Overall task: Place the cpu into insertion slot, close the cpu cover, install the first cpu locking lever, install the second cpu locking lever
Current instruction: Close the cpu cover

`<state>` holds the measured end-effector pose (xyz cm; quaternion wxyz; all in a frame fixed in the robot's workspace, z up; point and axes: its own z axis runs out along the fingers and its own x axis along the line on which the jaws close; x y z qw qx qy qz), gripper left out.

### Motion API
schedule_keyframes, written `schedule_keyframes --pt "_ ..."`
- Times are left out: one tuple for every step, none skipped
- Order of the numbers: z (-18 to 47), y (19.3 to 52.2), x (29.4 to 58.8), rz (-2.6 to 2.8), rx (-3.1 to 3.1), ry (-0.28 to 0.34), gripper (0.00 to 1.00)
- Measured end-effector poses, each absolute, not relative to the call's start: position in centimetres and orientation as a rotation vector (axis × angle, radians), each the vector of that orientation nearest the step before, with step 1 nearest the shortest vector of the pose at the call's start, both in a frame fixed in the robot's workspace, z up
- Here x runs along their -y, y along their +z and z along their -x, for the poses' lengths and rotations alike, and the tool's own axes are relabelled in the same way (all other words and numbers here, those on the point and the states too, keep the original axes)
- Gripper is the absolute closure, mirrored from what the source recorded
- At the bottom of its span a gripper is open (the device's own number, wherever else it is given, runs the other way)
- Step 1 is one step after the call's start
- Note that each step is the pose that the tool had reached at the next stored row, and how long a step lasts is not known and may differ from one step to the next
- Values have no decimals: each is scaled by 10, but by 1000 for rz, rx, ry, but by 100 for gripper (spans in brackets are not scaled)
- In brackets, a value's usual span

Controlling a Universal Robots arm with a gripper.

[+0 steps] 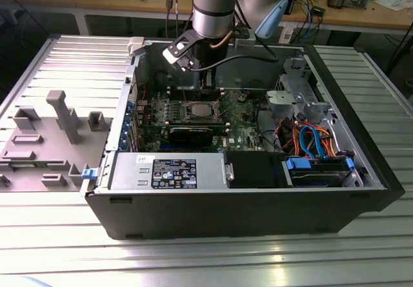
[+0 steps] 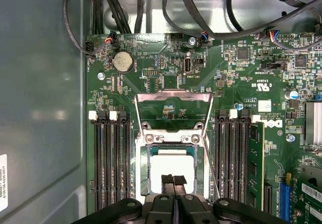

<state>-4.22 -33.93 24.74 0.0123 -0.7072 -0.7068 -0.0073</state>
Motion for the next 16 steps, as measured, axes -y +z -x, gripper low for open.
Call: schedule_keyframes --pt "42 248 339 2205 2203 -23 89" --pt "42 248 339 2205 2203 -22 89" --pt "42 248 339 2205 2203 -23 89" --pt "42 249 339 2205 2203 -23 89" --pt "42 249 339 2205 2203 -23 89" --pt "42 249 339 2205 2203 -23 89" --pt "42 249 339 2205 2203 -23 89" --pt "42 249 339 2205 2203 -23 89" --pt "42 250 339 2205 2203 -23 89" --pt "42 250 339 2205 2203 -23 89" --pt "42 250 339 2205 2203 -23 89" --pt "42 250 339 2205 2203 -23 89" --pt "42 251 339 2205 2203 -23 89" --pt "42 251 339 2205 2203 -22 89" --pt "42 251 339 2205 2203 -22 89" --pt "42 251 339 2205 2203 -23 89"
